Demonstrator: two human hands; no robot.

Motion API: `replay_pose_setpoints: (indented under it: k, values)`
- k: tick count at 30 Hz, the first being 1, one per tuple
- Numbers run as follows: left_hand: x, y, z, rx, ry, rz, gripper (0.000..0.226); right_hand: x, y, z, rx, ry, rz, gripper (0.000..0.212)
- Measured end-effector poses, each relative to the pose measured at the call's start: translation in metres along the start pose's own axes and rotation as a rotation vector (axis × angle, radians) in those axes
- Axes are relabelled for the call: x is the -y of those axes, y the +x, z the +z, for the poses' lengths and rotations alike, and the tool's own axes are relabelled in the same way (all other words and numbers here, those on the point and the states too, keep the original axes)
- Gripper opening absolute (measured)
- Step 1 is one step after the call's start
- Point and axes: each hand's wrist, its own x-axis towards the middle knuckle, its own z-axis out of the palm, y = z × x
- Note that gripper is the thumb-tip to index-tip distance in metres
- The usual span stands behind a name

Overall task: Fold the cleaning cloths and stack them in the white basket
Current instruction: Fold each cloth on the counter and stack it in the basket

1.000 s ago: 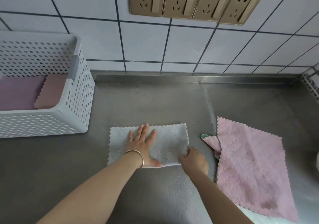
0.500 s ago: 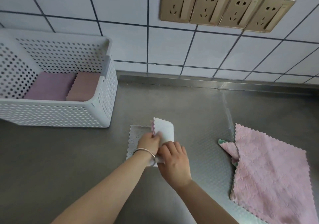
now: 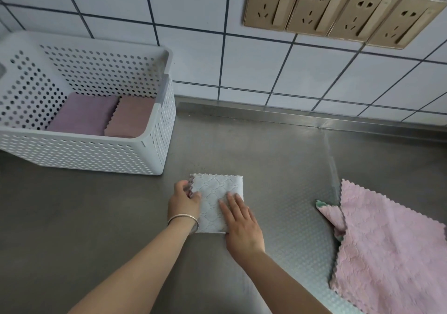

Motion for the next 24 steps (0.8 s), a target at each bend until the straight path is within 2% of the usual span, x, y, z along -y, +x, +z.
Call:
replay_pose_setpoints:
  k: [4, 5, 7, 14, 19, 24]
  values:
    - [0.003, 0.001, 0.003, -0.065, 0.049, 0.023, 0.019, -0.004, 0.0, 0.004, 0.019, -0.043, -0.002, 0.064]
    - [0.002, 0.003, 0.004, -0.067, 0.064, 0.003, 0.018, -0.004, 0.0, 0.005, 0.015, -0.045, -0.012, 0.069]
    - [-0.001, 0.009, 0.004, -0.074, 0.068, -0.05, 0.02, -0.003, 0.0, 0.006, 0.026, -0.044, -0.006, 0.08]
    - [-0.002, 0.022, 0.001, 0.002, 0.112, -0.163, 0.021, -0.003, -0.002, 0.006, 0.001, 0.003, 0.002, 0.094]
    - [0.001, 0.02, -0.003, -0.034, 0.114, -0.033, 0.012, 0.002, -0.001, 0.0, 0.008, 0.021, 0.005, 0.097]
    - [0.005, 0.02, -0.008, -0.107, 0.198, 0.058, 0.01, 0.007, 0.003, -0.003, 0.042, 0.005, -0.027, 0.087]
